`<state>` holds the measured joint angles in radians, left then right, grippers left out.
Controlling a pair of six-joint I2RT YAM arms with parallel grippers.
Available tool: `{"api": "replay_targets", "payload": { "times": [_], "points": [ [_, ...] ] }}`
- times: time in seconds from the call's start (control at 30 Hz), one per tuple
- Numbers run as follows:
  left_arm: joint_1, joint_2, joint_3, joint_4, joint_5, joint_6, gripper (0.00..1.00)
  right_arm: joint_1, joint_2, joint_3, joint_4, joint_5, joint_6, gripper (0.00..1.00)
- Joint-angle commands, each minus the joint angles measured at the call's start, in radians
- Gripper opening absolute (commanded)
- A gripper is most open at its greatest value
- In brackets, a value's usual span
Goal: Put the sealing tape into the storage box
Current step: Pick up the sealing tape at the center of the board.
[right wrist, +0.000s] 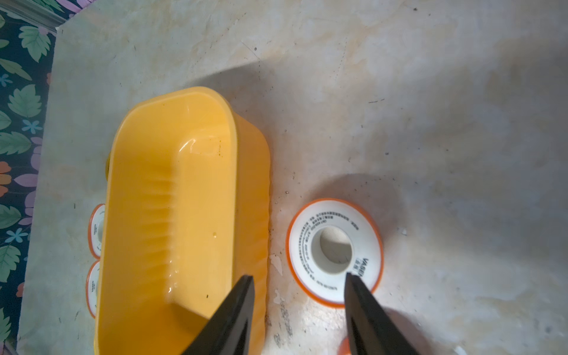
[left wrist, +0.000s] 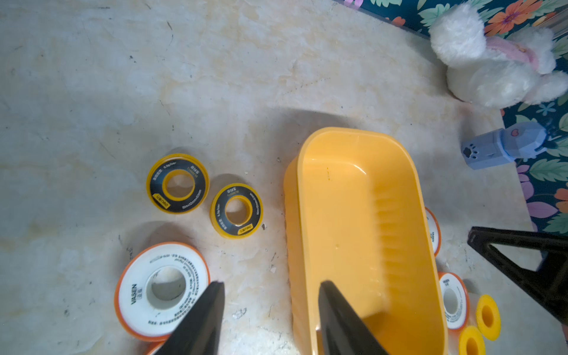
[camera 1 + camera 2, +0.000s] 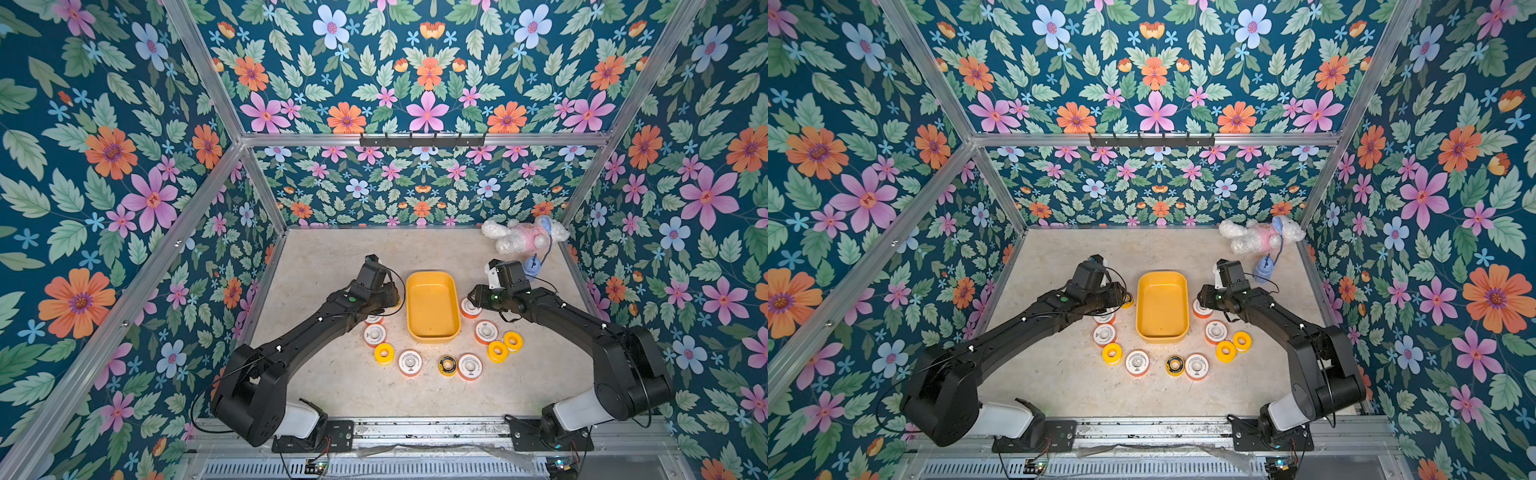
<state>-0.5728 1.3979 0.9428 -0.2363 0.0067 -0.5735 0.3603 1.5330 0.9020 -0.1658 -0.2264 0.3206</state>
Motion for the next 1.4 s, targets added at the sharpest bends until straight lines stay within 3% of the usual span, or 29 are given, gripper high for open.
{"api": "replay_targets", "payload": {
  "times": [0.0, 0.5, 0.83, 1.37],
  "points": [
    [0.005, -0.020, -0.014, -0.018, -0.033, 0.012, 0.55, 0.018, 0.037, 0.027, -0.020, 0.040, 0.017, 0.52],
    [0.010, -0.020, -0.022, -0.047, -0.070, 0.021, 0.55, 0.043, 0.173, 0.059, -0.027, 0.038, 0.037, 0.49],
    [0.009, -0.020, -0.027, -0.052, -0.071, 0.026, 0.56, 0.044, 0.153, 0.059, -0.087, 0.191, 0.049, 0.54],
    [0.009, -0.025, -0.036, -0.057, -0.076, 0.025, 0.55, 0.101, 0.219, 0.127, -0.175, 0.299, 0.035, 0.48]
  ]
}}
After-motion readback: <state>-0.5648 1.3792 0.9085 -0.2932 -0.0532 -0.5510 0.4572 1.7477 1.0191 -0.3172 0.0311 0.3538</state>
